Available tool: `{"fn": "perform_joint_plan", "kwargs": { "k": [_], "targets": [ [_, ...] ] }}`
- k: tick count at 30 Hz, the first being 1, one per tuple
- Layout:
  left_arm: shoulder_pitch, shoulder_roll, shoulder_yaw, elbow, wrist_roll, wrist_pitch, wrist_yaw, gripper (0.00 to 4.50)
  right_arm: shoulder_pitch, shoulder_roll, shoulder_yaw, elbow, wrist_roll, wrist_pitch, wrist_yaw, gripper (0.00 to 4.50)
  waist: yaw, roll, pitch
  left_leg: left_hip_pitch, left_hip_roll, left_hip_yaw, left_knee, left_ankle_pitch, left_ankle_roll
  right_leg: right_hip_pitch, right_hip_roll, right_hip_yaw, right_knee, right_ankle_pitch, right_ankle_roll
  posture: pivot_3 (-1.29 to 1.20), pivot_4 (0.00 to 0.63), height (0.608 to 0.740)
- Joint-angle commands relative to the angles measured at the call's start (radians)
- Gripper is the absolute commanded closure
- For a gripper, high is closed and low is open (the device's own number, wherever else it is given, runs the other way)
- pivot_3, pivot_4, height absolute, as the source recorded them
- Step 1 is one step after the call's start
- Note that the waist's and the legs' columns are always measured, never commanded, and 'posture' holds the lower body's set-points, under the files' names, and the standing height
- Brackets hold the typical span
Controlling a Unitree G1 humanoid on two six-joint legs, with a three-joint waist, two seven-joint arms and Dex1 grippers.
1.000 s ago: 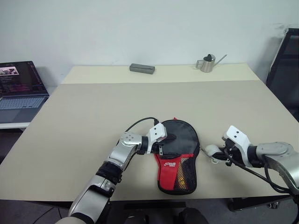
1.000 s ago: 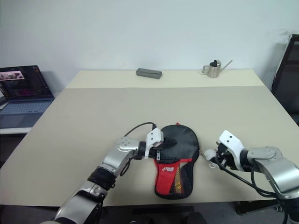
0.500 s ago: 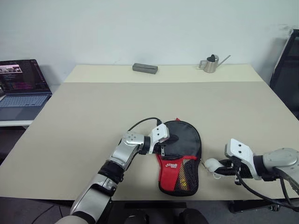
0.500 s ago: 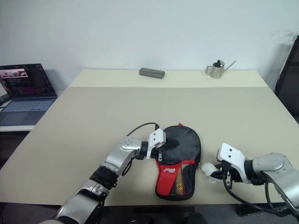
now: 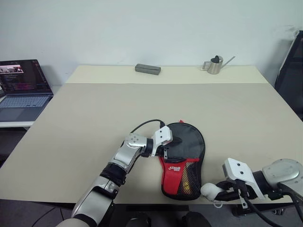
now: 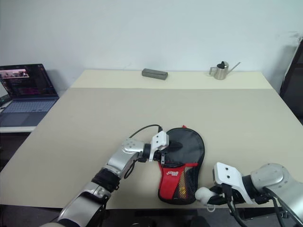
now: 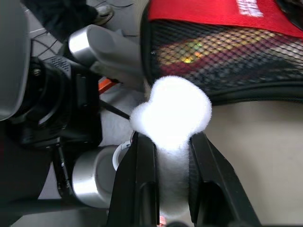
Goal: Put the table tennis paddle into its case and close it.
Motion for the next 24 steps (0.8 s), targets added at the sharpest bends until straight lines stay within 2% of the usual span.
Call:
{"fn": "perform_joint_plan", "kwargs": {
  "k": [1,11,24],
  "targets": [
    [0.044,0.017,-0.043,0.055,0.052,0.036,-0.008,0.0,0.018,-0.026,-0.003,-0.063,0.054,0.0,0.047,4.16,0.0,0.0,0.0,0.0,0.0,0.0,0.0,0.0,0.0,0.0,0.0,0.0,0.0,0.0,0.0,0.0,0.15,0.74],
    [0.048,0.012,-0.05,0.039,0.052,0.048,-0.01,0.0,0.061,-0.03,0.036,-0.16,0.118,0.026,0.043,4.16,0.001,0.0,0.0,0.0,0.0,0.0,0.0,0.0,0.0,0.0,0.0,0.0,-0.001,0.0,0.0,0.0,0.15,0.74],
    [0.04,-0.013,-0.049,0.044,0.058,0.052,0.007,0.0,-0.054,0.044,0.134,-0.133,0.073,0.042,-0.028,4.17,0.002,-0.002,-0.001,0.0,0.0,-0.001,0.0,-0.001,0.0,0.0,-0.001,0.0,-0.001,-0.001,0.001,0.0,0.15,0.74]
  ]
}}
